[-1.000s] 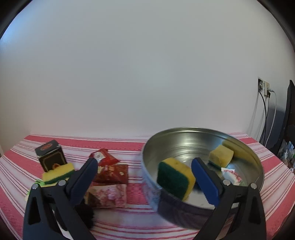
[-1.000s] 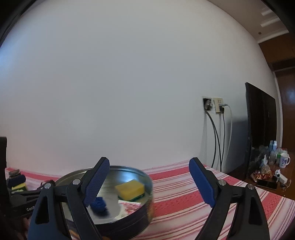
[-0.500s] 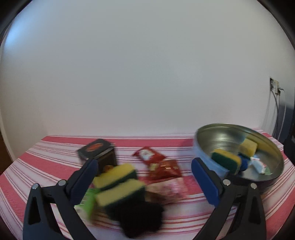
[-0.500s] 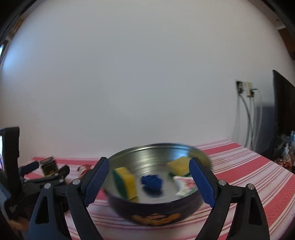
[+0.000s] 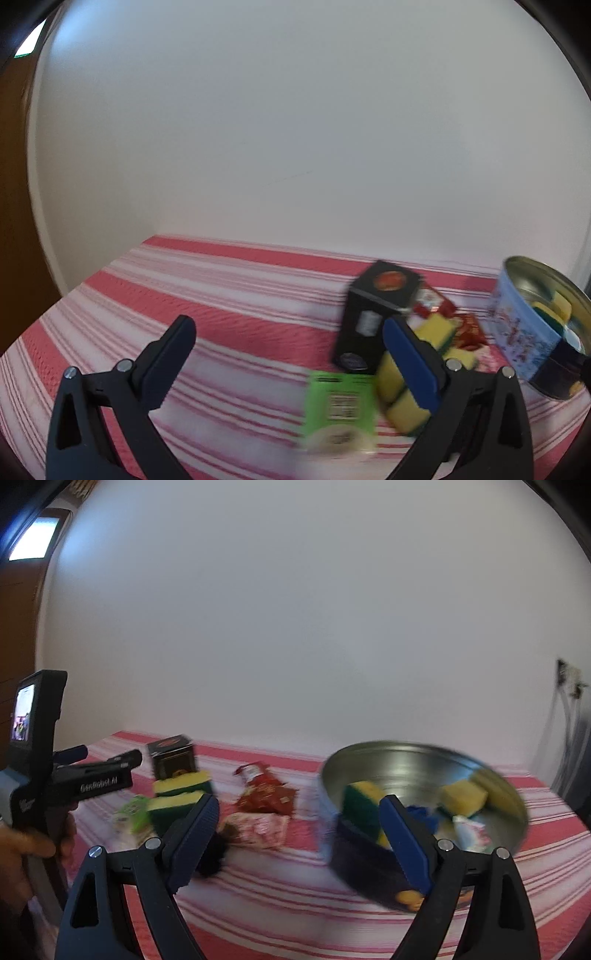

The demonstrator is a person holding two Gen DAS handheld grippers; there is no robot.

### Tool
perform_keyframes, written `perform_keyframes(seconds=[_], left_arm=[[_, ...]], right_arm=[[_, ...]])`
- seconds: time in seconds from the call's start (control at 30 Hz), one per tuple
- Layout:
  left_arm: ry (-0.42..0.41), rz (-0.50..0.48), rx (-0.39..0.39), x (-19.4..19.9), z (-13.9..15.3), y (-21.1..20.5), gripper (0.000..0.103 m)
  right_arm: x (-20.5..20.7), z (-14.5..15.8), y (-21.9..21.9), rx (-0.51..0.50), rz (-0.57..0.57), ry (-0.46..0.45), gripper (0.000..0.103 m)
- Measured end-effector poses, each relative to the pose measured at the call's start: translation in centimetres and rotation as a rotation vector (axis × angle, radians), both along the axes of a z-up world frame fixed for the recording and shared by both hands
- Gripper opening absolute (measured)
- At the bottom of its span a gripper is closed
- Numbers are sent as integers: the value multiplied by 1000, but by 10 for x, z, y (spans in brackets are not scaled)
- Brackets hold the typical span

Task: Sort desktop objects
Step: 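Grasp the black fuzzy ball with the right tool while the left tool grasps the green tissue pack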

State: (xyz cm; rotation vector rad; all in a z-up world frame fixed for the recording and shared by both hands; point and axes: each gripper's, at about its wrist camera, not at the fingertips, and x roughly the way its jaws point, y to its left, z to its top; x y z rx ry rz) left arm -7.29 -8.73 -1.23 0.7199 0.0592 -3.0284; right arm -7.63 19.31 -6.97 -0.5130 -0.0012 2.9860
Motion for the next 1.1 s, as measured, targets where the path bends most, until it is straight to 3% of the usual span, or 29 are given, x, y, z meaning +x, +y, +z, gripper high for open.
perform_keyframes(seconds=[0.17, 0.37, 0.6, 0.63, 0.7, 0.73, 0.93, 1.1], left_arm=[[-50, 34, 1, -6, -4, -17, 102], [-122, -4, 52, -11, -10, -21, 102], [-128, -1, 20, -12, -10, -16, 102], [-132, -1, 27, -14, -10, -19, 102], [-144, -9, 47, -16, -10, -21, 102], [-147, -14, 56, -16, -10, -22, 102], [-176, -100, 91, -15, -10, -16, 102], [-228, -199, 131, -15, -12, -10, 101]], right_arm=[[-28, -9, -17, -79, 144, -132, 90], [-69, -33, -43, -77, 198, -370, 90], [-102, -52, -65, -100, 206, -500, 90], [-105, -54, -66, -111, 215, -507, 88], [-104, -55, -68, -120, 217, -510, 69], [-103, -55, -67, -124, 214, -506, 66], [-84, -53, -53, -194, 276, -479, 64], [-41, -32, -30, -214, 304, -304, 64]])
